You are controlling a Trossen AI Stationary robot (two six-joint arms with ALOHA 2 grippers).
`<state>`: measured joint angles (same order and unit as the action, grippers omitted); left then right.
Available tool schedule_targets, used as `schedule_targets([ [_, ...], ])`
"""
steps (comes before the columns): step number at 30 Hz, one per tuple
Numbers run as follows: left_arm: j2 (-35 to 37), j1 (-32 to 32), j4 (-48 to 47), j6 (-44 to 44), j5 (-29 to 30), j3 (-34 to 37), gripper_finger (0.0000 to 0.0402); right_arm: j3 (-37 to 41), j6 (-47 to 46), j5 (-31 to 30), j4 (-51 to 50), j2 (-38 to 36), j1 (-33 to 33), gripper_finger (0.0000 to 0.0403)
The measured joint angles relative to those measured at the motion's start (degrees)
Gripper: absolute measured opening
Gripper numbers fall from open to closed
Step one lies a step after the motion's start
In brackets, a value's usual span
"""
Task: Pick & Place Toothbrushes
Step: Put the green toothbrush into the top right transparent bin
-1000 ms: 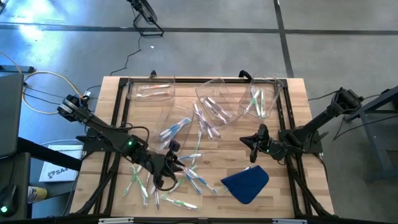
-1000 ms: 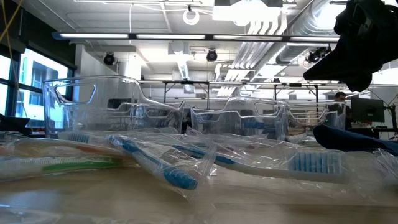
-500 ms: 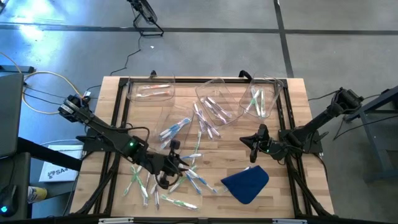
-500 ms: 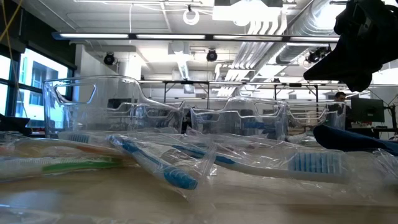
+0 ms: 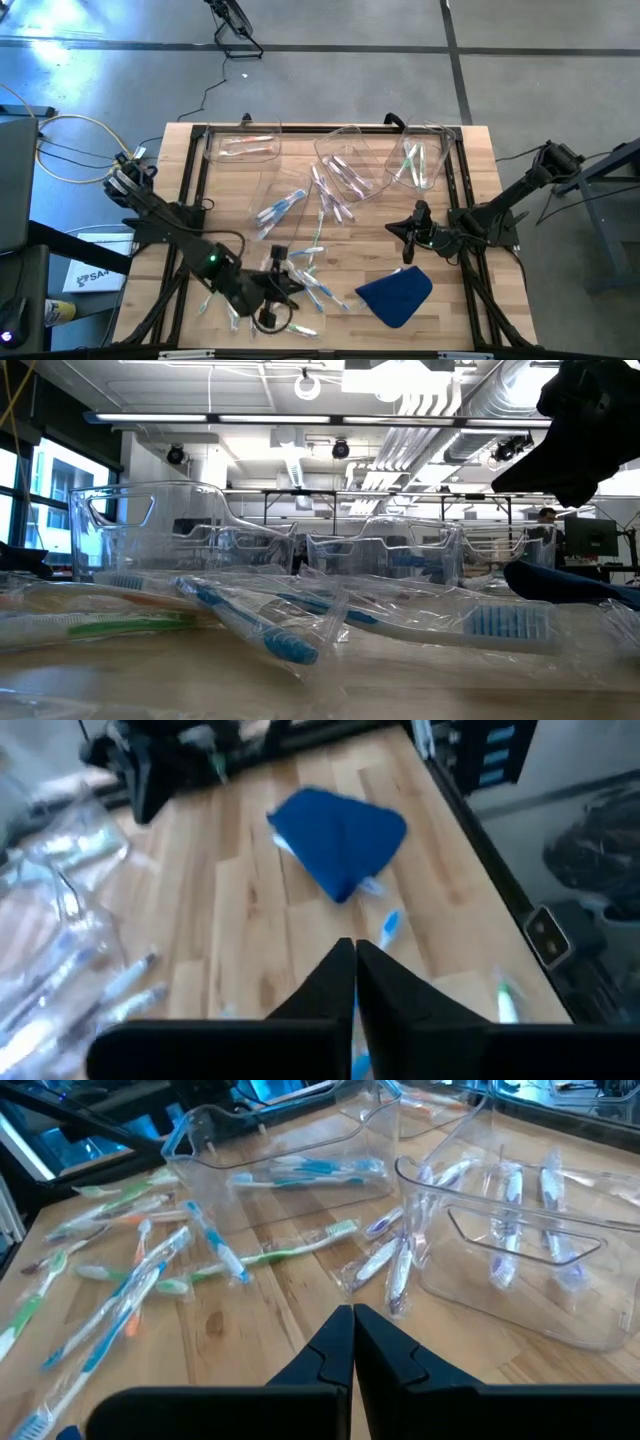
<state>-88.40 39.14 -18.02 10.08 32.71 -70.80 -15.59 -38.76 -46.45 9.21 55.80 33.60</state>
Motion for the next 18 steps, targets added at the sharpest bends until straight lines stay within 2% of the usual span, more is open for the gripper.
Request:
schedule_targets([
  [4, -5.06, 0.36, -9.89, 5.48, -0.6, -6.73, 0.0005, 0.0, 0.91, -0.05, 0.0, 0.01, 0.0, 0.0003],
  [8, -9.34, 0.23, -16.98, 13.3, -4.22, -11.76, 0.0002, 0.0, 1.55, -0.08, -0.06, 0.01, 0.0, 0.0003],
  [18, -12.28, 1.08, -27.18, 27.81, -10.65, -12.41, 0.0001, -0.02, 1.55, 0.13, -2.2, 0.01, 0.0, 0.0003],
])
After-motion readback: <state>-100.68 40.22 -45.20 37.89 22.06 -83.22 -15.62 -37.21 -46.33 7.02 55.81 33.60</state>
